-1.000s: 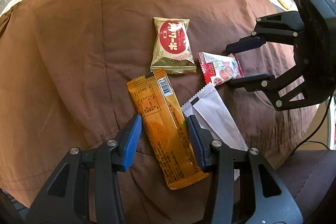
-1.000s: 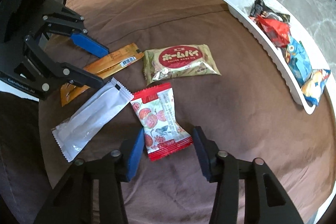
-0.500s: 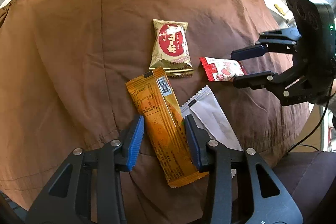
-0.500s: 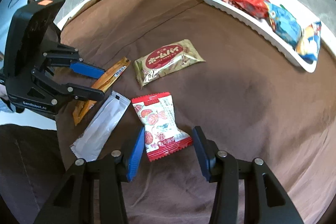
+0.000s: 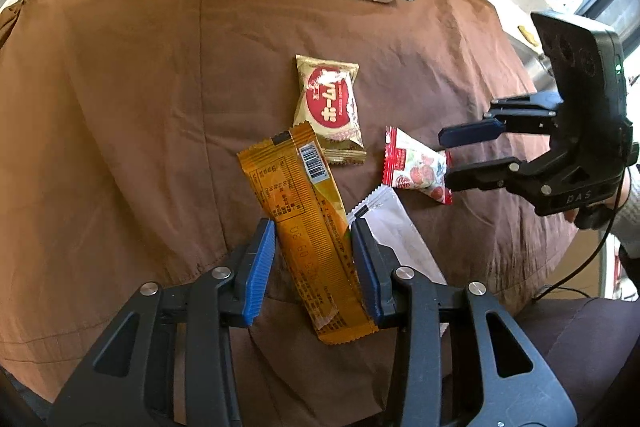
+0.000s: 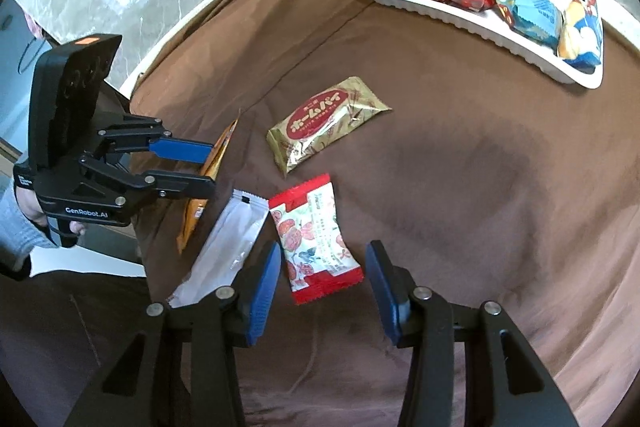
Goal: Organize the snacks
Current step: 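Grasp the orange bar with the left tool while the right tool grasps the red-white candy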
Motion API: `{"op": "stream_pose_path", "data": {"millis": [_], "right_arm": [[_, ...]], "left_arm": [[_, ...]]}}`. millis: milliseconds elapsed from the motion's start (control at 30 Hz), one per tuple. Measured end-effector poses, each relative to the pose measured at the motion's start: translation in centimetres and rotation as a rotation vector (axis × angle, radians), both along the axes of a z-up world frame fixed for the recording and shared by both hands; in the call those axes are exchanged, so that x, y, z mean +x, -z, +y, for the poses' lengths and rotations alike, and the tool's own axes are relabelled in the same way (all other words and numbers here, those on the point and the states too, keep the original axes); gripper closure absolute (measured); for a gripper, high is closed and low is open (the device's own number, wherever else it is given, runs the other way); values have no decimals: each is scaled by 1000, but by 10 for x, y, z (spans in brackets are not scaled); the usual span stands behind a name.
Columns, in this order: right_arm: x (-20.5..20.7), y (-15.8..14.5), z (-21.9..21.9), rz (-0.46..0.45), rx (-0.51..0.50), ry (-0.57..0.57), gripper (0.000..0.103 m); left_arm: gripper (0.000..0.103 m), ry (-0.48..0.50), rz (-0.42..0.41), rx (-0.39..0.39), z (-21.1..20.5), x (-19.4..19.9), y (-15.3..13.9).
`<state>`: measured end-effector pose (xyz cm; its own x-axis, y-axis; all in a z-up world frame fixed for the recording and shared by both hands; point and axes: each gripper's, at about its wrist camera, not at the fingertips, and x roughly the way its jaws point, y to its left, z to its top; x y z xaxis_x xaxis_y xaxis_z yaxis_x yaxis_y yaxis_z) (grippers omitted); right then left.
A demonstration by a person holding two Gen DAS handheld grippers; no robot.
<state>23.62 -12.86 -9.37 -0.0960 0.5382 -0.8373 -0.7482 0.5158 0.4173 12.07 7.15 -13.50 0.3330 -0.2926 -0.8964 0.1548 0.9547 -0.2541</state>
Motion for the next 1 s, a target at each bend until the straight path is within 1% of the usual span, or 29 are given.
{"op": "stream_pose_path", "data": {"millis": [133, 233, 267, 300, 333, 367, 433, 533, 567, 700, 767, 833, 867, 933, 1000], "right_arm": [[-5, 3, 3, -29, -40, -24, 54], [-10, 0, 9, -66, -49, -42, 54], [-13, -1, 13, -93, -66, -56, 53], [-16, -2, 17, -123, -81, -70, 50], [-17, -2, 19, -122, -87, -81, 42], [-18, -1, 22, -118, -96, -89, 37], [-20, 1, 27, -134, -121, -94, 29], [-24, 1, 32, -146, -135, -99, 21], [-24, 2, 33, -141, -136, -105, 19], [-24, 2, 36, -143, -142, -95, 18], [-23, 2, 36, -147, -141, -87, 23], [-24, 1, 39, -183, -172, -93, 38], [-24, 0, 40, -199, -185, -93, 43], [-22, -1, 39, -217, -202, -86, 63], [-22, -1, 39, -230, -208, -90, 64]], "left_arm": [[66, 3, -1, -9, 0, 2, -2], [66, 9, 4, -6, 0, 2, -1], [66, 11, 9, -5, 0, 2, 0], [66, 12, 13, -3, -1, 2, 1], [66, 12, 15, -2, -1, 3, 3], [66, 13, 19, -3, -1, 3, 4], [66, 10, 21, 1, -1, 5, 6], [66, 9, 26, 8, -3, 6, 9], [66, 6, 33, 9, -3, 6, 11], [65, -5, 39, 3, -3, 5, 16], [65, -6, 39, 0, -3, 4, 16], [65, -5, 39, -1, -4, 4, 17], [65, -6, 40, -4, -4, 5, 17], [64, -9, 40, -7, -4, 5, 17], [64, -9, 39, -9, -2, 4, 17]]}}
